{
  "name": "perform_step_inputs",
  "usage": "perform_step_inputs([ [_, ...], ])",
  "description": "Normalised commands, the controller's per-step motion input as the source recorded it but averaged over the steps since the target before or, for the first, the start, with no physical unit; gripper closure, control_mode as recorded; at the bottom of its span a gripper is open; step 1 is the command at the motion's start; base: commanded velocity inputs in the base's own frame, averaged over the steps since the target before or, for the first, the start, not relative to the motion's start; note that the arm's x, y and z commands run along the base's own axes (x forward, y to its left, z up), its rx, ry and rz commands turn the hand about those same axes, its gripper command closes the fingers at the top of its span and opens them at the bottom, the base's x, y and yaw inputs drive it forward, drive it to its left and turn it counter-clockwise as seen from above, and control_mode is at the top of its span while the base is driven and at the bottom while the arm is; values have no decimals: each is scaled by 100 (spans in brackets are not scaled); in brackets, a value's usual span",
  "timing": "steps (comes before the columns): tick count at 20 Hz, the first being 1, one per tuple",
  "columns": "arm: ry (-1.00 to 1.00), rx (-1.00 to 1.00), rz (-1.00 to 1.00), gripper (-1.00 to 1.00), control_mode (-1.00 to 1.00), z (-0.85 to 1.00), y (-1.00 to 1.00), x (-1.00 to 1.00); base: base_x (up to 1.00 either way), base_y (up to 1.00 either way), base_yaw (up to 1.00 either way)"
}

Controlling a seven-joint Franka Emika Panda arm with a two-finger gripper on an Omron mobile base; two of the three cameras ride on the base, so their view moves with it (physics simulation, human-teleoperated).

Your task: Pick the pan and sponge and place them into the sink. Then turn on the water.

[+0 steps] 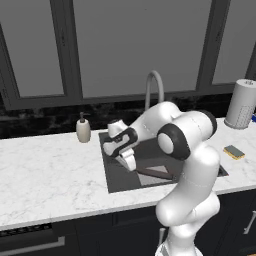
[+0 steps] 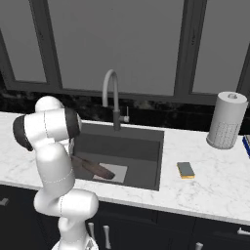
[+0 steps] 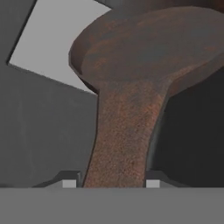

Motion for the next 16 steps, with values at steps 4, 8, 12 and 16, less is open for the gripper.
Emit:
perform_step_inputs([
  [4,0,-9,-27,100,-100,-37,-90,31,0,0,0],
  [8,0,-8,-27,100,-100,-50,-73,32,0,0,0],
  [12,0,-1,-18,100,-100,-53,-27,31,0,0,0],
  [16,-2,0,-6,100,-100,-54,0,21,0,0,0],
])
